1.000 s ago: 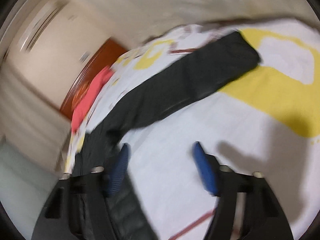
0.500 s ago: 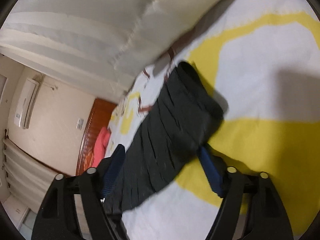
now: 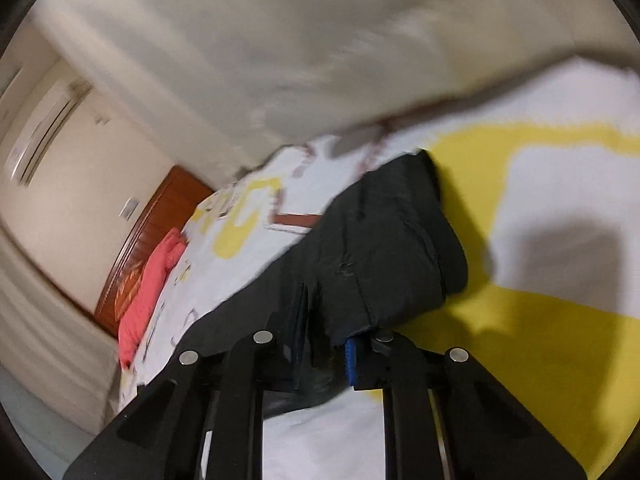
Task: Fold large clothes
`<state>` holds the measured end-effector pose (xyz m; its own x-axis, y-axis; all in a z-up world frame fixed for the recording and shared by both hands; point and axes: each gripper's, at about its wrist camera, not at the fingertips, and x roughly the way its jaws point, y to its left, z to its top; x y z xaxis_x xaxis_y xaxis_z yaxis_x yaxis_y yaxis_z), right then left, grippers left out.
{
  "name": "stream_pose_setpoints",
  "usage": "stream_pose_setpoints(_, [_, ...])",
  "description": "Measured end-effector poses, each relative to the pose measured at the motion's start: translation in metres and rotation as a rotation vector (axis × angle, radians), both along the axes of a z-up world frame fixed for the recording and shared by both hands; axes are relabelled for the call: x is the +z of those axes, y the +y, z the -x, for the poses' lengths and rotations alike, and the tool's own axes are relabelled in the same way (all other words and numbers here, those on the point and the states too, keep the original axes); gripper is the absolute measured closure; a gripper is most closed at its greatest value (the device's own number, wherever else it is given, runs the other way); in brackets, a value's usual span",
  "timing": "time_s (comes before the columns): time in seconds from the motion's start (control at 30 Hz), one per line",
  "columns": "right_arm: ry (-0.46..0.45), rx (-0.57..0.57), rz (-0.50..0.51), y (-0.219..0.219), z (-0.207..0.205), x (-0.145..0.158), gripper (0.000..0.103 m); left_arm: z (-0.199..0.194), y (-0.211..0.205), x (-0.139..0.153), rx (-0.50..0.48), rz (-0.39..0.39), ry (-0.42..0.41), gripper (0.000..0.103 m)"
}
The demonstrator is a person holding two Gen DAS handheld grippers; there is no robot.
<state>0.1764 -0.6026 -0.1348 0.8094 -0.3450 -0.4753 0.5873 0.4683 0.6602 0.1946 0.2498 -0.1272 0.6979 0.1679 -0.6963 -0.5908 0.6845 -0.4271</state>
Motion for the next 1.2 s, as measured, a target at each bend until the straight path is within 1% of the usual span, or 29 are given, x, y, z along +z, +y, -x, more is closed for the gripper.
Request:
stream_pose_setpoints(0.03, [-0.005,0.033,0.041,0.013,-0.007,0.014,0.087,0.000,0.000,-0.001,-0.002,-0.002,0.001,0.002])
stream_pose_setpoints(0.1, [-0.006,0.081,0.088,0.029,-0.021,0.029,0.087,-0.001,0.000,-0.003,-0.010,-0.015,0.003,0.002])
stream_pose_setpoints(0.2, [0.004,0.179,0.164,0.069,-0.046,0.055,0.087,-0.005,0.001,-0.003,-0.018,-0.033,0.015,0.002])
stream_pose_setpoints(0.3, [0.013,0.294,0.235,0.121,-0.078,0.077,0.087,-0.010,0.002,-0.002,-0.021,-0.077,0.043,0.002])
stream_pose_setpoints(0.37, [0.018,0.358,0.261,0.152,-0.100,0.086,0.087,-0.012,0.003,-0.003,-0.026,-0.098,0.047,0.002])
stream_pose_setpoints(0.47, [0.028,0.439,0.285,0.193,-0.131,0.093,0.087,-0.011,0.006,-0.005,-0.029,-0.096,0.033,0.002])
stream_pose_setpoints(0.5, [0.030,0.477,0.294,0.214,-0.144,0.095,0.087,-0.011,0.006,-0.006,-0.030,-0.094,0.028,0.002])
stream_pose_setpoints(0.6, [0.045,0.567,0.305,0.263,-0.173,0.095,0.087,-0.008,0.006,-0.009,-0.031,-0.096,0.011,0.002])
stream_pose_setpoints(0.63, [0.051,0.597,0.309,0.284,-0.174,0.097,0.087,-0.009,0.005,-0.009,-0.031,-0.105,0.014,0.002])
stream_pose_setpoints(0.67, [0.056,0.618,0.312,0.295,-0.180,0.095,0.087,-0.010,0.003,-0.009,-0.032,-0.116,0.023,0.002])
stream_pose_setpoints(0.7, [0.068,0.658,0.320,0.317,-0.191,0.094,0.087,-0.011,0.001,-0.009,-0.032,-0.126,0.035,0.002])
stream_pose_setpoints(0.77, [0.084,0.716,0.332,0.347,-0.208,0.093,0.087,-0.012,-0.001,-0.010,-0.031,-0.140,0.048,0.002])
stream_pose_setpoints(0.8, [0.094,0.756,0.342,0.368,-0.218,0.090,0.087,-0.013,-0.002,-0.010,-0.031,-0.148,0.055,0.002])
stream_pose_setpoints(0.9, [0.115,0.841,0.355,0.412,-0.237,0.080,0.087,-0.017,-0.007,-0.011,-0.031,-0.181,0.089,0.002])
stream_pose_setpoints(1.03, [0.143,0.924,0.376,0.467,-0.256,0.071,0.087,-0.019,-0.010,-0.013,-0.030,-0.211,0.110,0.002])
stream_pose_setpoints(1.2, [0.166,0.987,0.364,0.504,-0.271,0.055,0.087,-0.018,-0.012,-0.015,-0.029,-0.217,0.103,0.002])
